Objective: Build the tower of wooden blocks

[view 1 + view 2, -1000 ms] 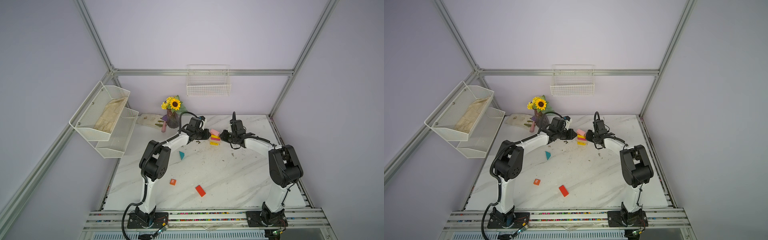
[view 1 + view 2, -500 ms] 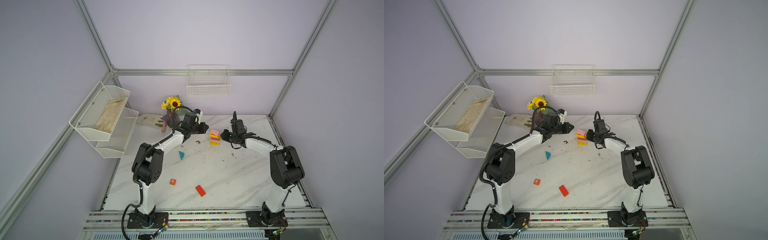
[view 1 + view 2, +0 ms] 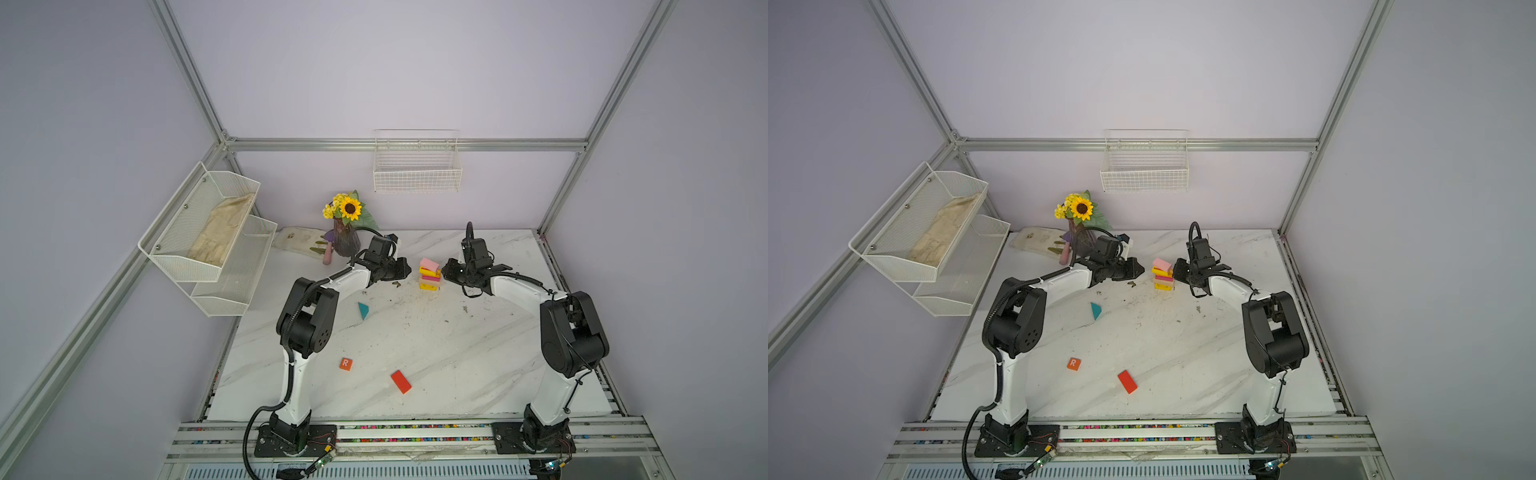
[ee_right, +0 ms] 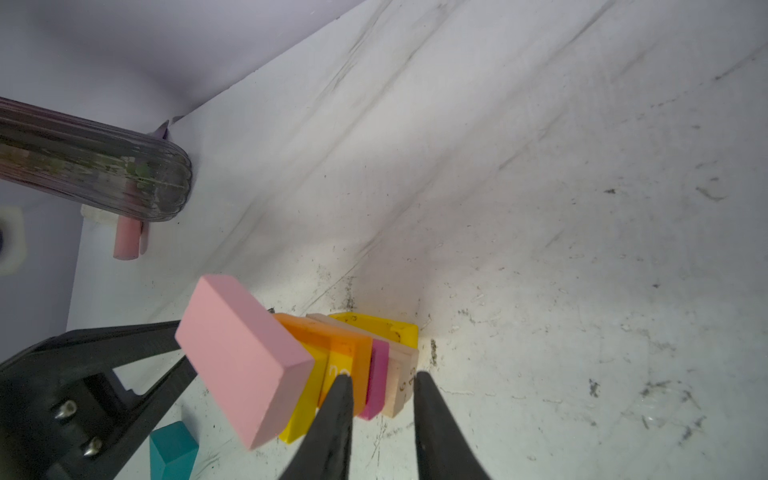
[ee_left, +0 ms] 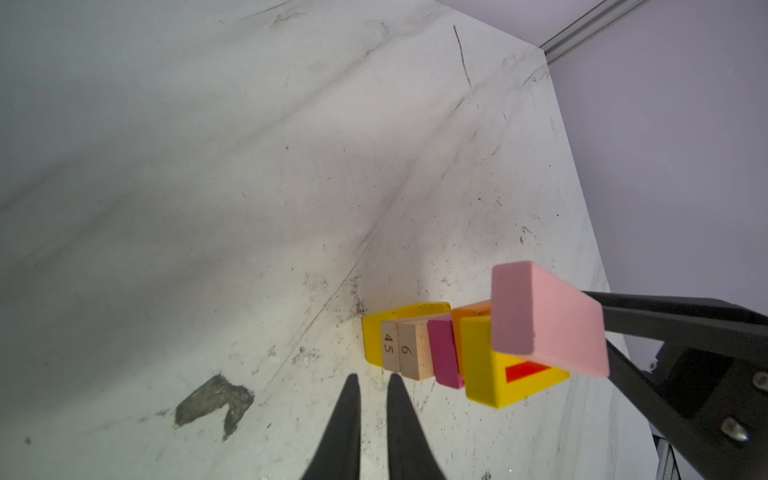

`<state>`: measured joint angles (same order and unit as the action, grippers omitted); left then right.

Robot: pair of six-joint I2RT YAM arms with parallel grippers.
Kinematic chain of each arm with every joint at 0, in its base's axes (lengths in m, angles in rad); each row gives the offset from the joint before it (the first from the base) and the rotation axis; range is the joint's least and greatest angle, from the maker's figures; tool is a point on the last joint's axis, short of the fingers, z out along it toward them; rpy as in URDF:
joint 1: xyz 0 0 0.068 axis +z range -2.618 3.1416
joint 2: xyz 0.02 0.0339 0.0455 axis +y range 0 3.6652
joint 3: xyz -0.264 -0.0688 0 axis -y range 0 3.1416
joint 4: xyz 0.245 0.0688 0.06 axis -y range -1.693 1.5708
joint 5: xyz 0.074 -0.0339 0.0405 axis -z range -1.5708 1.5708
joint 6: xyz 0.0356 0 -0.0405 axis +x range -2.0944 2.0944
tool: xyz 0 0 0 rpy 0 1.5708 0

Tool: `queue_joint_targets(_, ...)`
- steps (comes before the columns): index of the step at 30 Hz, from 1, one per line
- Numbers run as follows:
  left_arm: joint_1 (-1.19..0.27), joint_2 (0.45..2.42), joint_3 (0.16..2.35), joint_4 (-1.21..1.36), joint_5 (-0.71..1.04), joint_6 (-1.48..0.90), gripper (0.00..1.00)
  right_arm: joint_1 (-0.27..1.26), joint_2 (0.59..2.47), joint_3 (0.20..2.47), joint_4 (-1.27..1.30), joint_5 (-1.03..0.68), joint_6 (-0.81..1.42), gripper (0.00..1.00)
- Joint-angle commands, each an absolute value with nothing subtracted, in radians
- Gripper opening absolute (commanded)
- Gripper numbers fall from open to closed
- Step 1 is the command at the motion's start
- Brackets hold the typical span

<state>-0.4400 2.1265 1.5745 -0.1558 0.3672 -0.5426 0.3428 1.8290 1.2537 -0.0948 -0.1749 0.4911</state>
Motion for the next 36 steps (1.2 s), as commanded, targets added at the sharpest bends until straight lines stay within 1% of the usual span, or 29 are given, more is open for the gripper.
queue_joint_targets(1,-0.449,2.121,1.688,-0.132,0.413,-0.557,0.15,0.343,1.839,1.284,-0.104,-0.171,0.504,0.29)
queue_joint_targets(36,-0.491,2.136,1.729,-0.139,0.431,-0.551,0.15,0.342,1.850,1.295,-0.115,-0.183,0.502,0.29)
